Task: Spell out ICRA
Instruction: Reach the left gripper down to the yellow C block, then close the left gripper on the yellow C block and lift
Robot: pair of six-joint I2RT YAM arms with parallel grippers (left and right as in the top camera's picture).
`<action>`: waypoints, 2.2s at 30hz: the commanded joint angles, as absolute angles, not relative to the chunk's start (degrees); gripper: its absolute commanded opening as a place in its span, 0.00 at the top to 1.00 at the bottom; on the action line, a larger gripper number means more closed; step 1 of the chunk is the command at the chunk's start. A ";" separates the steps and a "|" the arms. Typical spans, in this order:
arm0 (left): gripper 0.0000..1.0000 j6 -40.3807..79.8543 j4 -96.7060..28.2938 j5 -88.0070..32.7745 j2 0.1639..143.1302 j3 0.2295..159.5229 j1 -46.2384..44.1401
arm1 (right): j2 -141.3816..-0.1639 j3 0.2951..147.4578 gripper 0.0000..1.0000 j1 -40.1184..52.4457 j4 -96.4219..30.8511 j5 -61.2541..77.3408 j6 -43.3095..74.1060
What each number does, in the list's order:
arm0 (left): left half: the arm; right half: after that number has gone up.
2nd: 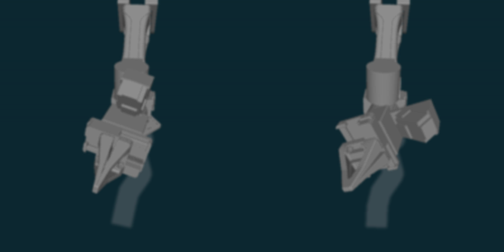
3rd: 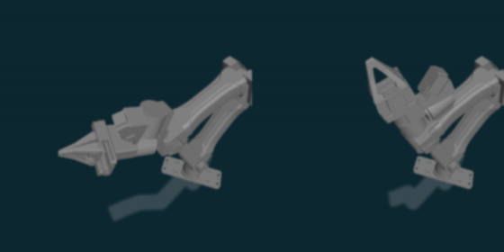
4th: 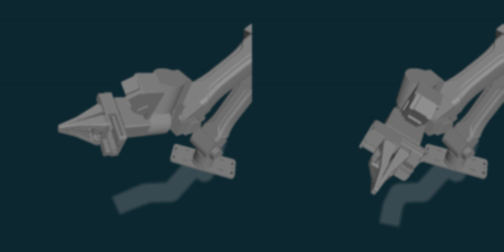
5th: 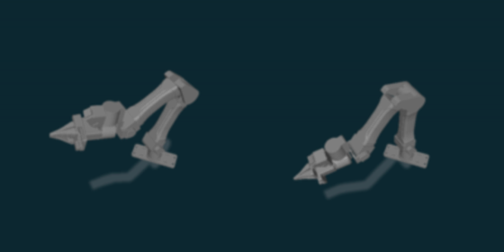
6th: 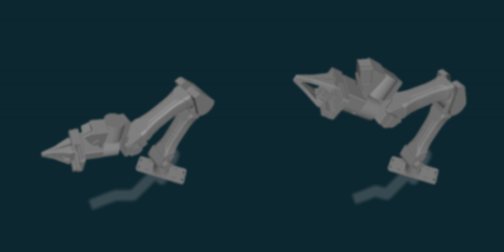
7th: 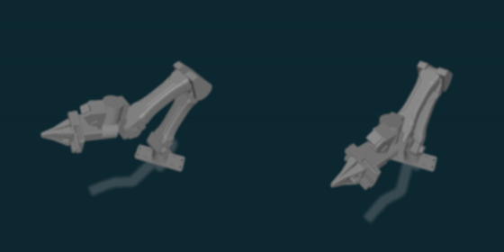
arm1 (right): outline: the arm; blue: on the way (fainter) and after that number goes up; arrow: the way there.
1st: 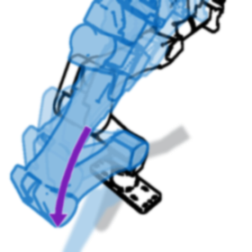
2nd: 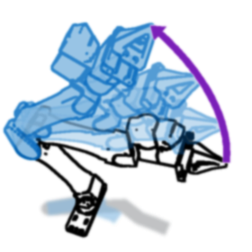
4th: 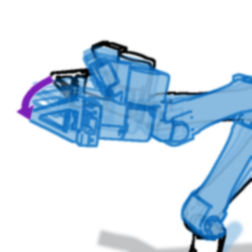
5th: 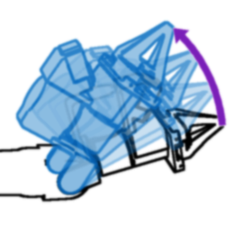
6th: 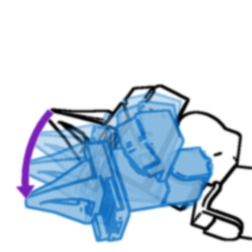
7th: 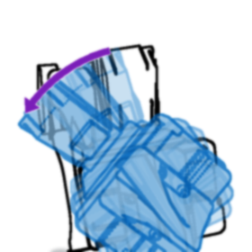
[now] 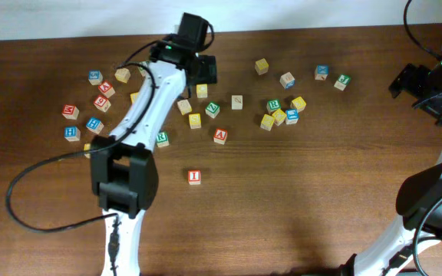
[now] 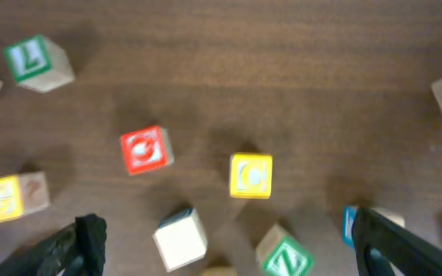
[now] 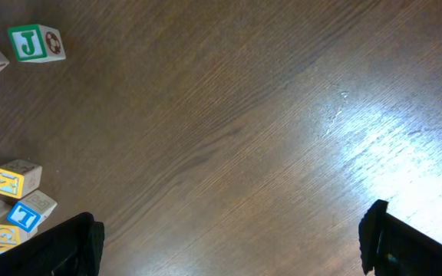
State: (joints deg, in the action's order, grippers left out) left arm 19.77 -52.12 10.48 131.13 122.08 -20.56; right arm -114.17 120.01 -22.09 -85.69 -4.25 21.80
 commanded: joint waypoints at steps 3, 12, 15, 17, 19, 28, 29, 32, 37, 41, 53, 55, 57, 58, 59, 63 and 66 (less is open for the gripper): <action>0.10 22.72 -48.80 18.44 137.25 122.30 -23.31 | -113.84 120.18 0.02 -22.15 -85.69 -4.12 21.43; 0.32 24.73 -46.37 17.65 142.56 122.30 -23.38 | -113.84 120.18 0.02 -22.15 -85.71 -4.12 21.43; 0.35 24.82 -45.65 17.58 143.59 122.30 -23.35 | -113.84 120.18 0.02 -22.15 -85.71 -4.12 21.43; 0.39 24.82 -44.95 17.21 143.59 122.30 -22.74 | -113.84 120.18 0.02 -22.15 -85.71 -4.12 21.43; 0.45 24.80 -44.60 15.18 143.68 122.30 -22.13 | -113.84 120.18 0.02 -22.15 -85.71 -4.12 21.43; 0.59 24.80 -43.70 13.23 143.68 122.28 -21.91 | -113.84 120.18 0.02 -22.15 -85.71 -4.12 21.43; 0.60 24.80 -43.53 13.17 143.68 122.28 -21.91 | -113.84 120.18 0.02 -22.15 -85.71 -4.12 21.43; 0.60 24.80 -43.07 12.62 143.68 122.30 -21.91 | -113.84 120.18 0.02 -22.15 -85.71 -4.12 21.43; 0.62 24.80 -43.09 12.62 143.68 122.10 -21.96 | -113.84 120.18 0.02 -22.15 -85.69 -4.12 21.43; 0.64 24.77 -43.16 12.62 143.68 122.06 -21.96 | -113.84 120.18 0.02 -22.15 -85.71 -4.12 21.43; 0.61 24.80 -43.94 12.62 143.68 121.97 -21.96 | -113.84 120.18 0.02 -22.15 -85.69 -4.12 21.43; 0.65 24.80 -44.01 12.60 143.68 121.91 -21.96 | -113.84 120.16 0.02 -22.15 -85.71 -4.12 21.43; 0.68 24.80 -44.21 12.27 143.68 121.86 -21.96 | -113.84 120.18 0.02 -22.15 -85.71 -4.12 21.43; 0.69 24.80 -44.18 11.73 143.68 121.86 -21.96 | -113.84 120.18 0.02 -22.15 -85.71 -4.12 21.43; 0.69 24.80 -44.16 11.55 143.68 121.86 -21.96 | -113.84 120.18 0.02 -22.15 -85.69 -4.12 21.43; 0.65 24.80 -44.77 11.53 143.68 121.86 -21.96 | -113.84 120.18 0.02 -22.15 -85.71 -4.12 21.43; 0.66 24.77 -44.40 11.57 143.68 121.86 -21.93 | -113.84 120.18 0.02 -22.15 -85.71 -4.12 21.43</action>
State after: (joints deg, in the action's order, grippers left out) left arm 24.71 -44.71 11.99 143.06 122.10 -22.11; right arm -114.17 120.01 -22.09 -85.69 -4.23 21.82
